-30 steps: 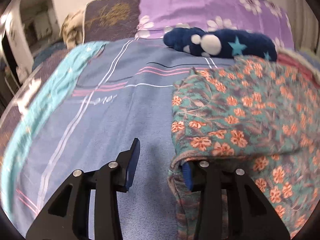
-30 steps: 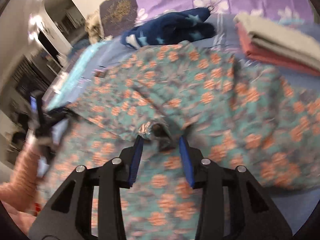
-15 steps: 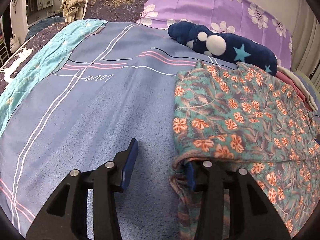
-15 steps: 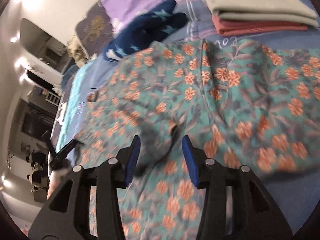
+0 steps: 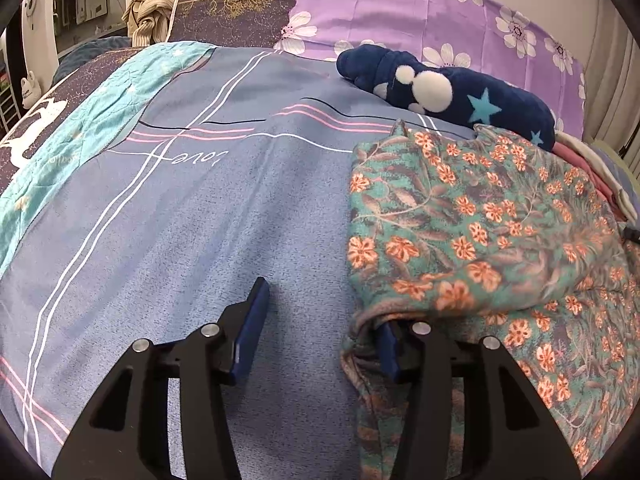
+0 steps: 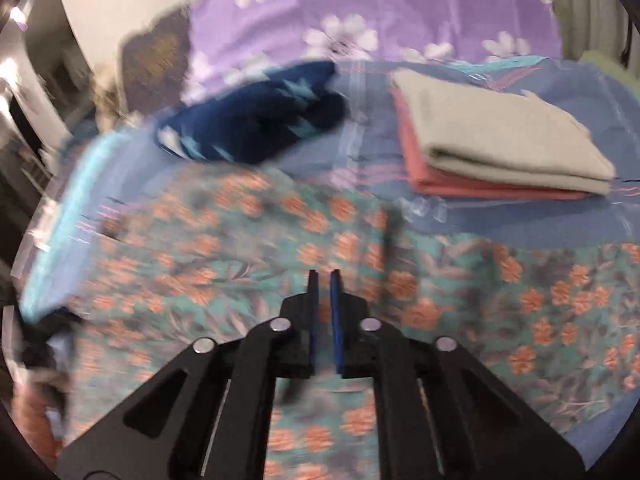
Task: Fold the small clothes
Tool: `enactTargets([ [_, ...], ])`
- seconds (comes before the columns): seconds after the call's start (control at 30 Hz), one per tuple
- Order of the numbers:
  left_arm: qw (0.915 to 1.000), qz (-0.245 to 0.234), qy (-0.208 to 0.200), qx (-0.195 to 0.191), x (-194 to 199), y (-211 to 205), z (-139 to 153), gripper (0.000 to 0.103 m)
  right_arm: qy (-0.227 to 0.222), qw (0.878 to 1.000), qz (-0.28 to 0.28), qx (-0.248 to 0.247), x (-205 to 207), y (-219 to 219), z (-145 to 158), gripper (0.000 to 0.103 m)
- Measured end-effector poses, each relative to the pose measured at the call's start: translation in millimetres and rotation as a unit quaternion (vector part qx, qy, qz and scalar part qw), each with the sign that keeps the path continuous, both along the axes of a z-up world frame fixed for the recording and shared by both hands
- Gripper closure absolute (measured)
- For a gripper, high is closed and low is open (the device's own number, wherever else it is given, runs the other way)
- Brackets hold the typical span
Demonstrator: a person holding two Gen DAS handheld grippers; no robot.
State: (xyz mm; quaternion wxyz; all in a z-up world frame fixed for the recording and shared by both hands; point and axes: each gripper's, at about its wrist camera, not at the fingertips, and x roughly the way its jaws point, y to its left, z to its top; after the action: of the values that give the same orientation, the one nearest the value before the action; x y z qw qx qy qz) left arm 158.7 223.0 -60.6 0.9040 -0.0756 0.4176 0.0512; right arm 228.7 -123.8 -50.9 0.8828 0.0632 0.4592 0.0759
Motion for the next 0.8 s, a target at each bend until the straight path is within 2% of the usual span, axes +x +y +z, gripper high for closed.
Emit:
enactTargets([
  [0.03,1.0,-0.002,-0.003,-0.007,-1.5,1.8,1.1,0.05,-0.002,1.0,-0.002,0.009,-4.1,-1.3,-2.1,0.077],
  [0.17,0.9981,-0.039,-0.021,-0.043,-16.6,5.2,12.6,0.05,-0.009,0.999,0.031,0.022,-23.3,8.3,0.7,0.076],
  [0.2,0.9968,-0.051,-0.029,-0.054,-21.6,5.4,16.6,0.05,-0.002,0.999,0.042,0.029,-28.1,7.3,0.5,0.069],
  [0.23,0.9954,-0.059,-0.037,-0.066,-26.2,6.9,21.8,0.05,0.008,0.998,0.051,0.037,-29.4,8.9,-2.5,0.058],
  [0.27,0.9944,-0.062,-0.043,-0.074,-28.1,8.2,25.8,0.05,0.022,0.997,0.056,0.051,-28.9,9.5,-7.8,0.053],
  [0.4,0.9929,-0.042,-0.052,-0.098,-10.0,21.4,37.3,0.05,0.072,0.989,0.057,0.117,-19.3,11.4,-31.2,0.05],
  [0.43,0.9919,-0.037,-0.048,-0.112,6.0,26.8,37.6,0.05,0.072,0.988,0.055,0.122,-18.5,13.3,-33.2,0.076],
  [0.47,0.9914,-0.034,-0.043,-0.119,18.0,29.0,36.6,0.05,0.074,0.989,0.054,0.119,-18.3,15.5,-31.7,0.096],
  [0.53,0.9919,-0.031,-0.025,-0.121,43.7,30.2,32.2,0.05,0.064,0.988,0.056,0.127,-23.5,14.5,-18.3,0.098],
  [0.57,0.992,-0.031,-0.018,-0.121,53.7,29.9,30.1,0.05,0.049,0.992,0.057,0.097,-28.6,14.4,-6.0,0.098],
  [0.6,0.9917,-0.036,-0.011,-0.123,63.5,27.6,27.5,0.05,0.038,0.996,0.056,0.064,-31.8,13.7,2.0,0.097],
  [0.67,0.9899,-0.054,0.007,-0.131,84.8,19.7,18.7,0.05,0.044,0.998,0.048,0.008,-34.2,9.8,3.3,0.081],
  [0.7,0.99,-0.055,0.017,-0.129,93.1,15.5,13.7,0.05,0.058,0.997,0.045,0.002,-32.8,6.5,-1.9,0.059],
  [0.73,0.9901,-0.054,0.031,-0.125,105.1,9.9,6.0,0.05,0.073,0.997,0.038,0.001,-33.7,2.1,-8.7,0.058],
  [0.8,0.9913,-0.05,0.032,-0.117,114.3,5.4,-0.2,0.05,0.072,0.997,0.028,0.02,-40.5,-4.7,-15.5,0.063],
])
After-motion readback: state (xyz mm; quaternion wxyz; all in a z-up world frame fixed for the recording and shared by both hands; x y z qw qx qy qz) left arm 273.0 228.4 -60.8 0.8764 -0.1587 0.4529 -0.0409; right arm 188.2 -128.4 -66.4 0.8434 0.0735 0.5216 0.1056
